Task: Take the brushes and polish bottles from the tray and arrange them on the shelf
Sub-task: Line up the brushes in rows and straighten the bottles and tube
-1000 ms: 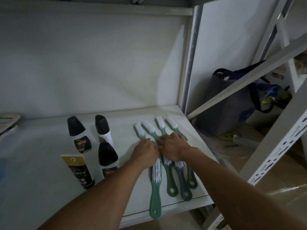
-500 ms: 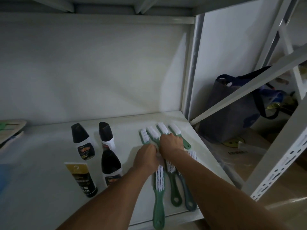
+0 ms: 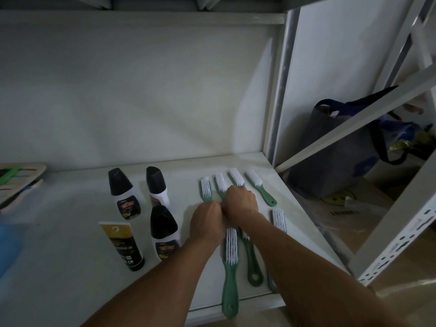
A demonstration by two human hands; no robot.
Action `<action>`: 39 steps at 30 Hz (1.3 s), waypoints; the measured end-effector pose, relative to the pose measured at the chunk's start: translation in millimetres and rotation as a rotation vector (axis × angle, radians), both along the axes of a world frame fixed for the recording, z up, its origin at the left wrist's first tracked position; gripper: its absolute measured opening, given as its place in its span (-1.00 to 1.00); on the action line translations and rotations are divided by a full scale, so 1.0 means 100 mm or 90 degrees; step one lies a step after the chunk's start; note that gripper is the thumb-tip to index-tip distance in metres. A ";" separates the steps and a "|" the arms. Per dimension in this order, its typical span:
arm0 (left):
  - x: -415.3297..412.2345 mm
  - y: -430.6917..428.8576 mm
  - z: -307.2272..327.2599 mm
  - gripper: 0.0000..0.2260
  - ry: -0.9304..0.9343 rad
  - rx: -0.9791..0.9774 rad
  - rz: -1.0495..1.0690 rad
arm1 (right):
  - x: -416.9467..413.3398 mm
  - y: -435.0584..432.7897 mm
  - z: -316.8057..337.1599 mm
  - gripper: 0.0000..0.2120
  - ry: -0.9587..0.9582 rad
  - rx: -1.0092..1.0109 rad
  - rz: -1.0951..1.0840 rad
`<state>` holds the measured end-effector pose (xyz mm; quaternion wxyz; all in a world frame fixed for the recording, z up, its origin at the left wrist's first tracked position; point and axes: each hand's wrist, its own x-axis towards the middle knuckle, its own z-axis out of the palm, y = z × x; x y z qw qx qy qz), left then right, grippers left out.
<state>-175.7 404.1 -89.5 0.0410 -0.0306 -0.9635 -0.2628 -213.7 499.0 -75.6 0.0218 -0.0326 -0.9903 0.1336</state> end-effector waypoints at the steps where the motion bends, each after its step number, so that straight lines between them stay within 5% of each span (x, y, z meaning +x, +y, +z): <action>1: 0.00 0.00 0.00 -0.85 0.003 -0.001 0.000 | -0.01 0.00 -0.01 -0.91 -0.001 -0.005 0.002; 7: 0.03 -0.03 -0.03 -0.87 0.021 -0.035 -0.014 | -0.05 0.22 -0.05 -0.89 0.060 0.018 -0.017; 12: -0.12 0.03 -0.17 -0.59 0.083 -0.046 -0.133 | -0.06 0.64 -0.07 -0.85 0.025 0.034 -0.073; 26: -0.21 0.08 -0.24 -0.68 0.047 -0.081 -0.127 | -0.05 0.49 -0.07 -0.75 0.007 -0.020 -0.076; 32: -0.24 0.09 -0.31 -0.70 0.043 -0.060 -0.111 | -0.05 0.78 -0.08 -0.85 0.072 -0.026 -0.124; 39: -0.26 0.07 -0.36 -0.76 0.058 -0.064 -0.113 | -0.05 0.91 -0.13 -0.93 0.008 -0.014 -0.139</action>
